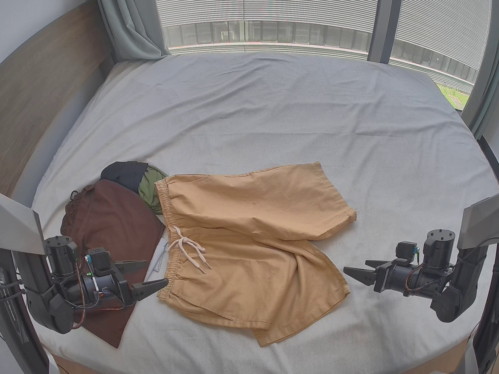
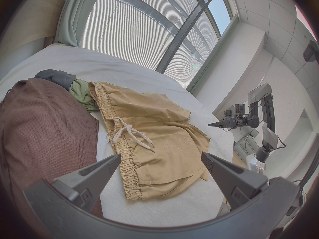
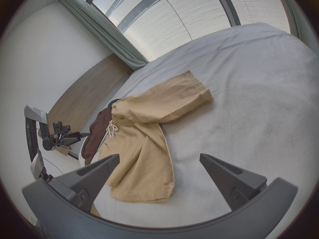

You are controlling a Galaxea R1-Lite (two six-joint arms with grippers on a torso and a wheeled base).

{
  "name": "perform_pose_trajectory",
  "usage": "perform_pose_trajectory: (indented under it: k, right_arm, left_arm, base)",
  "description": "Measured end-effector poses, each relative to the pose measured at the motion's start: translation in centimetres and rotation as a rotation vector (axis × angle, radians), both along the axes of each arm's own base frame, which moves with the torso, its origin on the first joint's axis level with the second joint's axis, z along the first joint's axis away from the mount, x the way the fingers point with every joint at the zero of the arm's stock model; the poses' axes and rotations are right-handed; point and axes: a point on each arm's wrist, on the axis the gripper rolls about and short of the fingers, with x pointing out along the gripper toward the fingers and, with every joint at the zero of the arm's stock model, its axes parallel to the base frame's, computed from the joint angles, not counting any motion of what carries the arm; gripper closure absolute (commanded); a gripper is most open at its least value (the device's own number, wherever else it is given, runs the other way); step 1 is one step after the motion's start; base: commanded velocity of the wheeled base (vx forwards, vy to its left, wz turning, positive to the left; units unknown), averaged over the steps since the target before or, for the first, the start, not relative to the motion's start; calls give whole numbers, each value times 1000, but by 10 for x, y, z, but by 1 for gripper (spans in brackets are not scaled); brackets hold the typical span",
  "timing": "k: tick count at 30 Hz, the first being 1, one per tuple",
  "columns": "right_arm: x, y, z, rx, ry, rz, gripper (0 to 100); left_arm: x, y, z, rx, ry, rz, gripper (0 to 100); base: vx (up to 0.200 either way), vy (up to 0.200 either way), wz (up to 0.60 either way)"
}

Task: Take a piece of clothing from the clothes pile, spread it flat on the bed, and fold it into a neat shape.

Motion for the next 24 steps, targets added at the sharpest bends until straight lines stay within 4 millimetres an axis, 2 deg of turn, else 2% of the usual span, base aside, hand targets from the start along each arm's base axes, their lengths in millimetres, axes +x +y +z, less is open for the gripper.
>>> perform_pose_trajectory:
  k: [10,24]
  right_arm:
    - [-4,0,-19,-46,59,22,0]
    - [-5,12,-43,-65,134,65,0]
  left_arm:
    - [1,0,-7,47,-26,-24,0]
    - [1,1,-16,56,-5,-24,0]
  base:
    - [0,0,0]
    - [0,0,0]
